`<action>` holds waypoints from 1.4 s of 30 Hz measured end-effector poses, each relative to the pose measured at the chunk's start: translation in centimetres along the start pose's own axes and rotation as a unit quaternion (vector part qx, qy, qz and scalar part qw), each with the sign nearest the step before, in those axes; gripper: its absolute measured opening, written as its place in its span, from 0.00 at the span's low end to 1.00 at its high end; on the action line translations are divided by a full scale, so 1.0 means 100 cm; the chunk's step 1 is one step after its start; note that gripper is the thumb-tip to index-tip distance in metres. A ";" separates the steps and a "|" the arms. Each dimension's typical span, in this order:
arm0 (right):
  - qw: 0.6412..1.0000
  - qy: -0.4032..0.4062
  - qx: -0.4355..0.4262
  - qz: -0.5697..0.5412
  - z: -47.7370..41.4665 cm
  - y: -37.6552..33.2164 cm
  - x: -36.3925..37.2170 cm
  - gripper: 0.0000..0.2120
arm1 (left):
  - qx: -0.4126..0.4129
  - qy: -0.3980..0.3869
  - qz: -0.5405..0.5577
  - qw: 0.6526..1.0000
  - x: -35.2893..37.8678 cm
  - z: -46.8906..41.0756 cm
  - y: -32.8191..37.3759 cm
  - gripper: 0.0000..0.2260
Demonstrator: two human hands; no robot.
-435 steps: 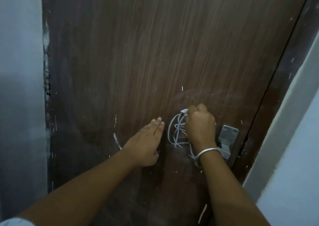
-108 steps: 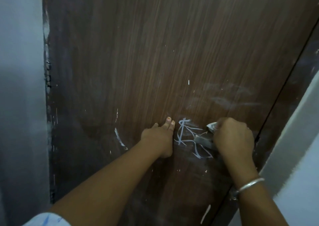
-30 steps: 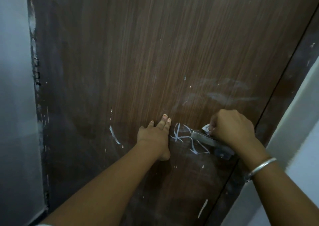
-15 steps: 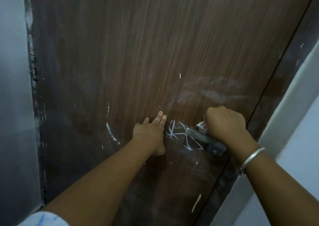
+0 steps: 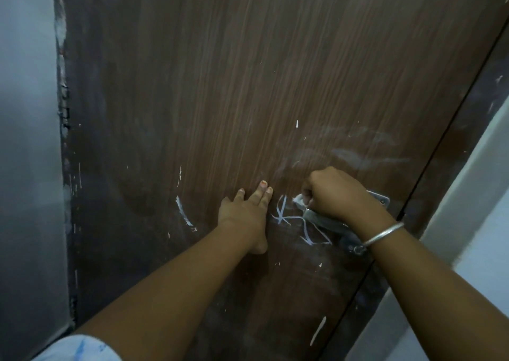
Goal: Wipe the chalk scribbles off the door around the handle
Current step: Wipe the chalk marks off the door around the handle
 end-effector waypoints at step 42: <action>0.973 0.201 0.104 0.053 0.003 -0.083 0.048 0.11 | -0.003 -0.009 -0.093 0.996 -0.006 0.002 -0.008 0.43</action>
Point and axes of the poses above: each hand's wrist, its own z-axis away from the middle knuckle, its own x-axis out of the palm, y = z × x, the point moved 10 cm from there along -z, towards the middle knuckle, and after that the axes turned 11 degrees about -y, right-handed, at the moved point
